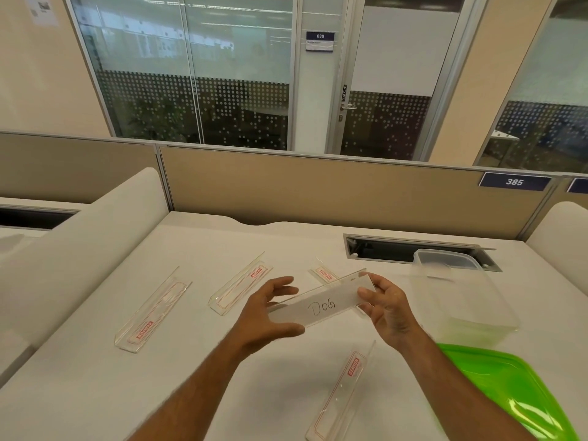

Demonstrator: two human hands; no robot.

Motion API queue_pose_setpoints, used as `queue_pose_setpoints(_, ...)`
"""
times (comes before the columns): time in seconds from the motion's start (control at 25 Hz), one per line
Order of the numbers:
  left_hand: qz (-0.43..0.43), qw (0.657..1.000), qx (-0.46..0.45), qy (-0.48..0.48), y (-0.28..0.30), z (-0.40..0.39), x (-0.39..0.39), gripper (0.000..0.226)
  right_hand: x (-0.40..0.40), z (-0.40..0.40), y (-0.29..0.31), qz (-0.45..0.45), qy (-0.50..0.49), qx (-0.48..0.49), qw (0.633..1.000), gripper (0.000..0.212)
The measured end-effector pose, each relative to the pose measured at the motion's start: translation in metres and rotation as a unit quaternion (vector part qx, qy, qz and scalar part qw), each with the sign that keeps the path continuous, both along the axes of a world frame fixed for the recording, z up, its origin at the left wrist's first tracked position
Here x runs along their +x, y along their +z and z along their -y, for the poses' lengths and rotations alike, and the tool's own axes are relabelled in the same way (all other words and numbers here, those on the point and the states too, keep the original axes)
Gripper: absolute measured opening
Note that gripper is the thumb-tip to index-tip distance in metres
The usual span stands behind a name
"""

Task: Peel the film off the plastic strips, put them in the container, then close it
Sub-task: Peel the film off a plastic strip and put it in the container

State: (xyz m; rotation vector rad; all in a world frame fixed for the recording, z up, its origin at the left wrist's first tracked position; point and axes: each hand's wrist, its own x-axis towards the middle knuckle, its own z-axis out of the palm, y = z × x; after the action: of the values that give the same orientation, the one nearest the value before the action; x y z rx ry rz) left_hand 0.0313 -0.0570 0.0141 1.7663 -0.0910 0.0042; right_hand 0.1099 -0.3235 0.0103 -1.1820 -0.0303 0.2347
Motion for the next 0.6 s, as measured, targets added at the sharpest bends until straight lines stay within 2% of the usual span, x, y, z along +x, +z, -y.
queue_pose_setpoints(0.12, 0.003, 0.996, -0.088, 0.012, -0.002, -0.005, -0.001, 0.095, -0.002, 0.001, -0.003, 0.004, 0.002, 0.006, 1.0, 0.05)
queue_pose_setpoints(0.36, -0.005, 0.978, -0.206, 0.041, -0.005, -0.005, 0.003, 0.098, -0.003, 0.002, 0.001, 0.024, 0.008, -0.014, 1.0, 0.05)
queue_pose_setpoints(0.48, -0.012, 0.969, -0.241, 0.05, -0.004, -0.007, 0.008, 0.096, 0.0, 0.005, 0.01, 0.058, 0.032, -0.083, 0.994, 0.055)
queue_pose_setpoints(0.6, -0.024, 0.964, -0.26, 0.052, -0.004, -0.01, 0.01, 0.096, 0.009, 0.011, 0.029, 0.106, 0.064, -0.212, 0.97, 0.051)
